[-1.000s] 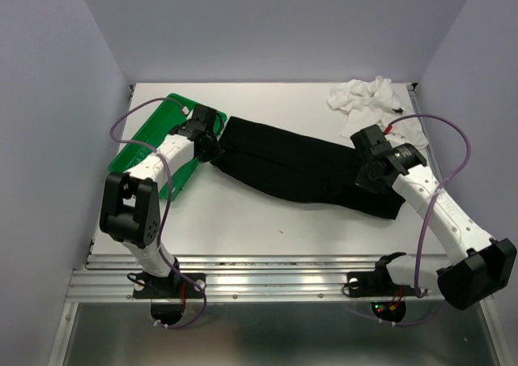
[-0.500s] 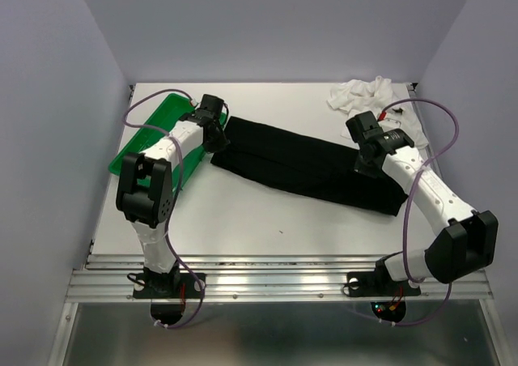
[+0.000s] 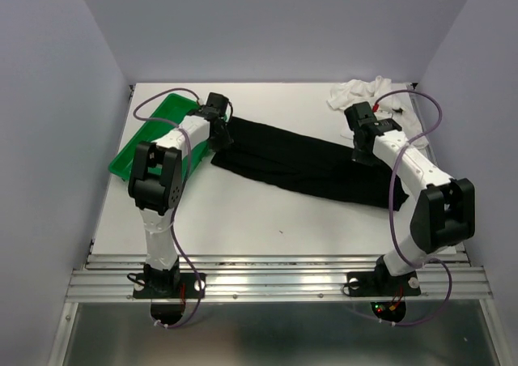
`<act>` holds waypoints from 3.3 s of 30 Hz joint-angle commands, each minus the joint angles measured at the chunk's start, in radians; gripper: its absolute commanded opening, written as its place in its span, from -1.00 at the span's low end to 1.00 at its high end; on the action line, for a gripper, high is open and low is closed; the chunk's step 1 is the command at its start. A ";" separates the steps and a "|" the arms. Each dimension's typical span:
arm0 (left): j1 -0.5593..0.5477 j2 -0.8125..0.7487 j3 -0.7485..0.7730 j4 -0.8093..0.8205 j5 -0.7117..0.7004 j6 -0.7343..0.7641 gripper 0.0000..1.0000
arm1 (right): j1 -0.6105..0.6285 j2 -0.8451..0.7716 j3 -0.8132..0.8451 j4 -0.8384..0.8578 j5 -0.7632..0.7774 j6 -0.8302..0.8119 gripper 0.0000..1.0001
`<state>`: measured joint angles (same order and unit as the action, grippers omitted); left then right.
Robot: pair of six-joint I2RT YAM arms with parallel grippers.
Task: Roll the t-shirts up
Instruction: Fold the T-shirt at the center of the board.
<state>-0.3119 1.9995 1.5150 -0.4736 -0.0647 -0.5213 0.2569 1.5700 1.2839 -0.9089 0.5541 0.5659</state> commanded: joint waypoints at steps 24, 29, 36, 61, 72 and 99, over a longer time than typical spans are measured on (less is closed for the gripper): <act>-0.131 -0.139 -0.016 -0.030 0.117 0.165 0.22 | -0.099 -0.162 -0.254 0.113 -0.218 0.032 -0.18; -0.131 -0.131 -0.052 -0.048 0.146 0.178 -0.13 | -0.099 -0.169 -0.256 0.113 -0.227 0.037 -0.18; -0.131 -0.047 -0.016 -0.043 0.174 0.178 -0.26 | -0.108 -0.148 -0.238 0.114 -0.217 0.022 -0.18; -0.116 -0.007 0.182 -0.054 0.034 0.172 -0.27 | -0.338 0.188 -0.090 0.283 -0.244 -0.139 -0.06; -0.121 -0.120 0.076 -0.043 0.048 0.165 -0.28 | -0.349 0.108 -0.141 0.344 -0.319 -0.166 -0.99; -0.122 -0.191 -0.052 -0.005 0.060 0.178 -0.27 | -0.358 0.145 -0.199 0.435 -0.329 -0.195 -0.36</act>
<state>-0.4309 1.8675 1.4803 -0.4953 -0.0040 -0.3565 -0.0925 1.7115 1.0966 -0.5346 0.2100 0.3878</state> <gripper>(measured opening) 0.363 0.357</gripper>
